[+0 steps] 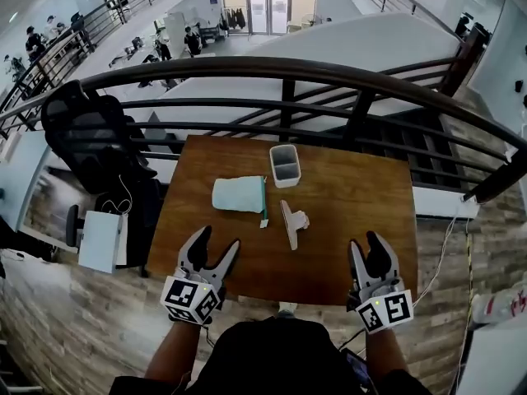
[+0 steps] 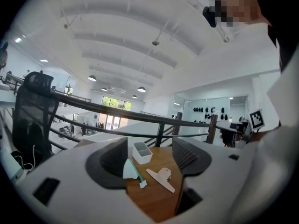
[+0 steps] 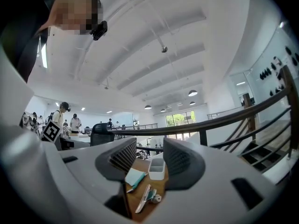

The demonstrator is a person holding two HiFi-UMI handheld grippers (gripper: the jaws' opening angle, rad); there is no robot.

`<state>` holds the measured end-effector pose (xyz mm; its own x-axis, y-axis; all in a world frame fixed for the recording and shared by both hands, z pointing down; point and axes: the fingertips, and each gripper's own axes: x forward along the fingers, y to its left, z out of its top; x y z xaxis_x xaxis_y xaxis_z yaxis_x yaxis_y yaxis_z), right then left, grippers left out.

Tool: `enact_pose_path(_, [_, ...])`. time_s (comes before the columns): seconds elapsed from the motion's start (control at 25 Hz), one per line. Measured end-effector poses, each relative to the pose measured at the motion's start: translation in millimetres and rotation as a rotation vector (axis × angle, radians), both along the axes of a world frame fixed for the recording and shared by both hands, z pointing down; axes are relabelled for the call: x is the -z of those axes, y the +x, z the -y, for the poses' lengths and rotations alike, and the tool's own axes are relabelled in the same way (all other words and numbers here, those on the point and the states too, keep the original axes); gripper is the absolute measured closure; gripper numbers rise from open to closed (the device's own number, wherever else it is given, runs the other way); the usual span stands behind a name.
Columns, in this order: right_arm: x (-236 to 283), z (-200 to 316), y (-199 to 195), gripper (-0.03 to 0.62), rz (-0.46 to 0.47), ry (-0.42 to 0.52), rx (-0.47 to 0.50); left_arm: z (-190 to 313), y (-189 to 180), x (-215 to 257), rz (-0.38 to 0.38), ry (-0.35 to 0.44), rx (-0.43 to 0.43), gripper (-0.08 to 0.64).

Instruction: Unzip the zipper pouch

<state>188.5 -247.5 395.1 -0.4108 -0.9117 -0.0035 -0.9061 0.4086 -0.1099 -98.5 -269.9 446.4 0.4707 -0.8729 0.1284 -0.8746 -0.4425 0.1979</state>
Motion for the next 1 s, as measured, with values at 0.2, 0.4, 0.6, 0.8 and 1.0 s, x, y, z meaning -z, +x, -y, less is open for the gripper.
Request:
enact_pose_path(0.2, [-7.7,35.3,18.4,0.422,0.005,-0.015,0.042,33.2,24.4,-26.5,0.043,-0.056,0.014,0.256])
enact_pose_path(0.4, [-18.0,58.0,38.6,0.426,0.021,-0.048,0.065,68.1,49.8,-62.0,0.089,-0.134,0.013,0.272])
enact_pose_path(0.6, [-36.9,66.9,58.8,0.432,0.012,-0.103,0.067,95.4,70.4,-91.7,0.121,-0.204,-0.008,0.273])
enact_pose_path(0.8, [-59.0,71.0,78.3,0.439,-0.016,-0.162,0.017,125.0,83.1,-147.1,0.201,-0.367,-0.027,0.288])
enact_pose_path(1.0, [-72.3,60.2,99.4,0.439,-0.013,-0.228,-0.053,146.7,93.1,-192.8,0.272,-0.470,-0.036,0.288])
